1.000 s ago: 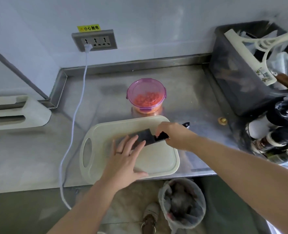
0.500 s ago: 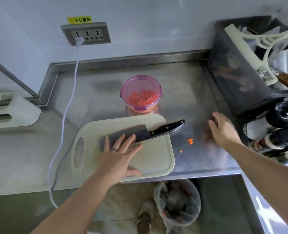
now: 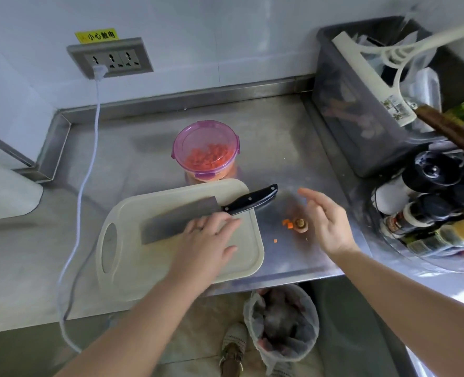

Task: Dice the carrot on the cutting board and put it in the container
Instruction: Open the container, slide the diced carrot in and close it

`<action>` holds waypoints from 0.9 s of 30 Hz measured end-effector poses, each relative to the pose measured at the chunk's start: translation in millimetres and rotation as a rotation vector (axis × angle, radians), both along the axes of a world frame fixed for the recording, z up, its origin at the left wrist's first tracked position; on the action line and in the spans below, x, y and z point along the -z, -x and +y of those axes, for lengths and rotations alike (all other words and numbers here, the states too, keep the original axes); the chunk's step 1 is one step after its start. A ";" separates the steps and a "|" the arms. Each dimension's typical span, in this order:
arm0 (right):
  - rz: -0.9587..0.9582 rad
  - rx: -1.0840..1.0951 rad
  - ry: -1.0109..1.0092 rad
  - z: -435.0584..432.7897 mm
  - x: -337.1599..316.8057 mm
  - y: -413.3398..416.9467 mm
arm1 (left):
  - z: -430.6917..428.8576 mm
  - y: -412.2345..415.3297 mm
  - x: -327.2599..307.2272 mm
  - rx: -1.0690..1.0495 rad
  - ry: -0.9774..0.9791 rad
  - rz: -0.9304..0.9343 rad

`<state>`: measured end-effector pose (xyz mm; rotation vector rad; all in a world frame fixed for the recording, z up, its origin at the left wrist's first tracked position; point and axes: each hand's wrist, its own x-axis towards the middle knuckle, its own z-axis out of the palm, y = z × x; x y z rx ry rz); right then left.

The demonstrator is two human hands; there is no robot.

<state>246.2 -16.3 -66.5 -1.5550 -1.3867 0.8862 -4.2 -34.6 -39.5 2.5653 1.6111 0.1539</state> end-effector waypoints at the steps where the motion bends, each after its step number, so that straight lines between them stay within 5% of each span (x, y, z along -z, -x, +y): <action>1: 0.110 0.061 0.033 7.3 0.3 3.5 | 2.1 -18.8 -5.3 -0.029 0.080 -0.073; 5: 0.335 0.076 0.111 11.6 12.6 21.0 | 9.5 -68.0 14.0 -0.155 0.333 -0.165; 15: 0.338 -0.156 0.055 -33.7 24.7 30.0 | -5.4 -72.1 24.5 -0.180 0.300 -0.321; 18: 0.445 -0.089 0.078 -37.9 15.9 22.6 | -6.4 -74.7 20.2 -0.273 0.321 -0.585; 22: 0.637 0.275 -0.028 -37.2 -6.1 3.9 | 5.4 -99.5 18.3 -0.376 0.497 -0.978; 27: 0.627 0.484 -0.001 -53.1 8.5 16.7 | -1.1 -128.8 29.6 -0.591 0.565 -1.367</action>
